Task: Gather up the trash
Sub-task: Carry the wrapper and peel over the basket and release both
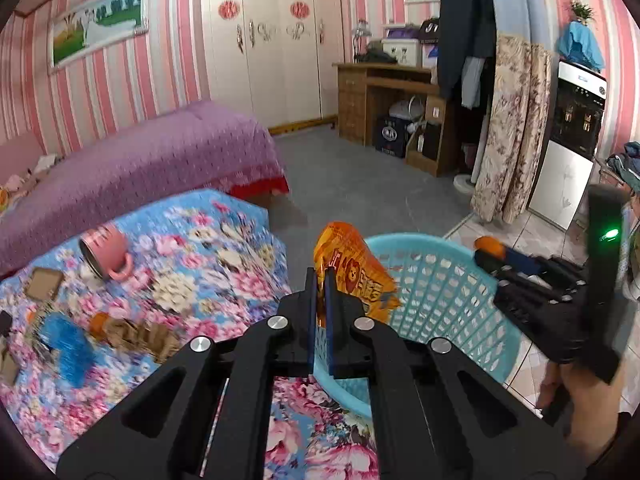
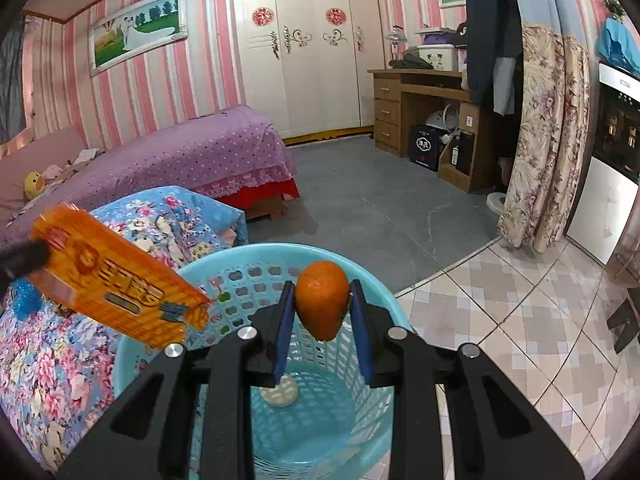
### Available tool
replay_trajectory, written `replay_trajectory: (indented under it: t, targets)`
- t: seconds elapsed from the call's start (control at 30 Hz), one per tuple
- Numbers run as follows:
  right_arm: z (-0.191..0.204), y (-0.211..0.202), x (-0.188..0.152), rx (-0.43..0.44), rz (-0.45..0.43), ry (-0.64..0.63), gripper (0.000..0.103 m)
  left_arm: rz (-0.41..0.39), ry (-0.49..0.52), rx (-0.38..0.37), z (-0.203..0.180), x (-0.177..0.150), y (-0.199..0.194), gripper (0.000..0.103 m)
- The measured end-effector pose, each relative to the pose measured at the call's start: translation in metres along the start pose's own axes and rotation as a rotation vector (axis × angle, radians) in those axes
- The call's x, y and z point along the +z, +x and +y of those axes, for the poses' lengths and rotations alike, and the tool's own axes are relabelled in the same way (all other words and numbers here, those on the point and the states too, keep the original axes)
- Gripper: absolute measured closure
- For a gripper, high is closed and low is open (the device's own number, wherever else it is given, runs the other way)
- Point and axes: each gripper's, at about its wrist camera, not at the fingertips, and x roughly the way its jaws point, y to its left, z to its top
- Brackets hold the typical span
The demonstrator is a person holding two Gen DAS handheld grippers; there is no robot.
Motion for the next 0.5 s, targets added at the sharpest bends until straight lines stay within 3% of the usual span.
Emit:
replay_trajectory:
  t: [0.1,0.3,0.37,0.43,0.5]
  targets:
    - [-0.001,0.000,-0.001,-0.005,0.002,0.008,0.075,0.048,-0.021,-0.022,0.001,-0.007,0.027,0.101]
    - [0.002,0.003,-0.002,-0.019,-0.010,0.011,0.075,0.079,-0.011,0.014,-0.002,-0.018,0.064,0.099]
    - [0.002,0.005,-0.002,-0.023,-0.011,0.011,0.075,0.080,-0.019,0.019,-0.001,-0.017,0.071,0.090]
    - [0.001,0.006,-0.002,-0.023,-0.010,0.015,0.075,0.073,-0.028,0.032,0.002,-0.014,0.074,0.052]
    - [0.000,0.006,-0.002,-0.024,-0.011,0.016,0.075,0.053,-0.033,0.056,0.004,-0.012,0.072,0.035]
